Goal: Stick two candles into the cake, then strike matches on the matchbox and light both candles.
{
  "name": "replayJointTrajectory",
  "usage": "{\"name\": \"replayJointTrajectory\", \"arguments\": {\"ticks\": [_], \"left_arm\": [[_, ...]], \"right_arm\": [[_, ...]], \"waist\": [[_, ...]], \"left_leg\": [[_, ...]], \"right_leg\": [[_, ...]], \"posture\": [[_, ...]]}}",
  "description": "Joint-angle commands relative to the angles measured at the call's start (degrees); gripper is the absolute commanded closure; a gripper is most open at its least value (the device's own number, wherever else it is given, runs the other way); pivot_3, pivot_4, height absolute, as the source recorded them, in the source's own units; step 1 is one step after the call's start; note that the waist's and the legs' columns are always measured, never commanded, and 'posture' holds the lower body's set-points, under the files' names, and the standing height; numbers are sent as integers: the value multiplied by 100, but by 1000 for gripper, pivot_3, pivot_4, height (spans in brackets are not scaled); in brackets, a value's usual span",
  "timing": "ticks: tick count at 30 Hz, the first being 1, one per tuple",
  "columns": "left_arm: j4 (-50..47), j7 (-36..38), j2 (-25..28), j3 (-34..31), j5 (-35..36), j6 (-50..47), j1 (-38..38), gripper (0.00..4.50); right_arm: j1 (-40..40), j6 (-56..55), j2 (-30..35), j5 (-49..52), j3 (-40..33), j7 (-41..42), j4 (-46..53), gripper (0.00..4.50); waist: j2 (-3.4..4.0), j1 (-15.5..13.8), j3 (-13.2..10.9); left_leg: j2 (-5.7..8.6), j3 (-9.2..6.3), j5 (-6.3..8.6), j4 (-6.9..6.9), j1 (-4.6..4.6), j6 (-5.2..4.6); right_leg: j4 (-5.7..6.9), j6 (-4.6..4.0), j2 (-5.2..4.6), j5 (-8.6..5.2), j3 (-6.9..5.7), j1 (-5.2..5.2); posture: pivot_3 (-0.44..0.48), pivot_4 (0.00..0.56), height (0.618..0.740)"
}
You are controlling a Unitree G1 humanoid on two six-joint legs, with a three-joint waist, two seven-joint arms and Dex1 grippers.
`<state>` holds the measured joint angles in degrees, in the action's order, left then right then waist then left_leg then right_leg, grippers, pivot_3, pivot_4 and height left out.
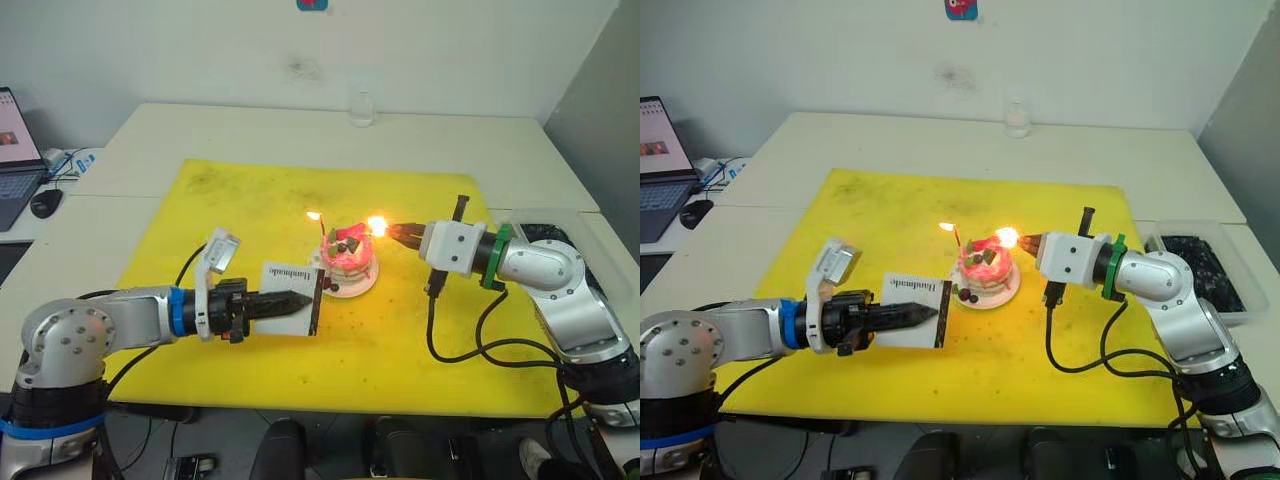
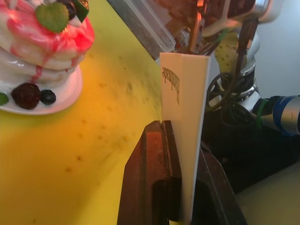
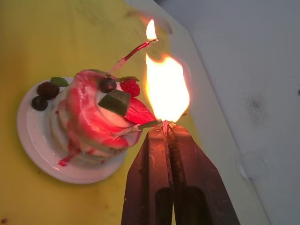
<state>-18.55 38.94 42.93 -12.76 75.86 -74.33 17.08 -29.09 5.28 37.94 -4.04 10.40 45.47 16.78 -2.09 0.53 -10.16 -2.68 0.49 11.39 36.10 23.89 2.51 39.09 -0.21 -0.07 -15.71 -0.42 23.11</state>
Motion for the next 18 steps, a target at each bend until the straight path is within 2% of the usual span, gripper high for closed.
{"name": "replayJointTrajectory", "arguments": {"ticks": [1,18], "left_arm": [[-234,14,-86,74,29,166,-42,4500],[-120,19,-188,280,-57,287,147,4500]], "right_arm": [[-245,-60,-77,-222,2,-179,-35,4472],[-268,-197,-340,-627,163,-302,-332,4472]], "waist": [[0,-13,0],[0,-27,0]], "left_leg": [[0,-1,0,0,-1,0],[1,1,0,0,0,0]], "right_leg": [[1,0,0,0,1,0],[1,-1,2,0,0,1]], "posture": [[0,150,740],[0,150,740]]}}
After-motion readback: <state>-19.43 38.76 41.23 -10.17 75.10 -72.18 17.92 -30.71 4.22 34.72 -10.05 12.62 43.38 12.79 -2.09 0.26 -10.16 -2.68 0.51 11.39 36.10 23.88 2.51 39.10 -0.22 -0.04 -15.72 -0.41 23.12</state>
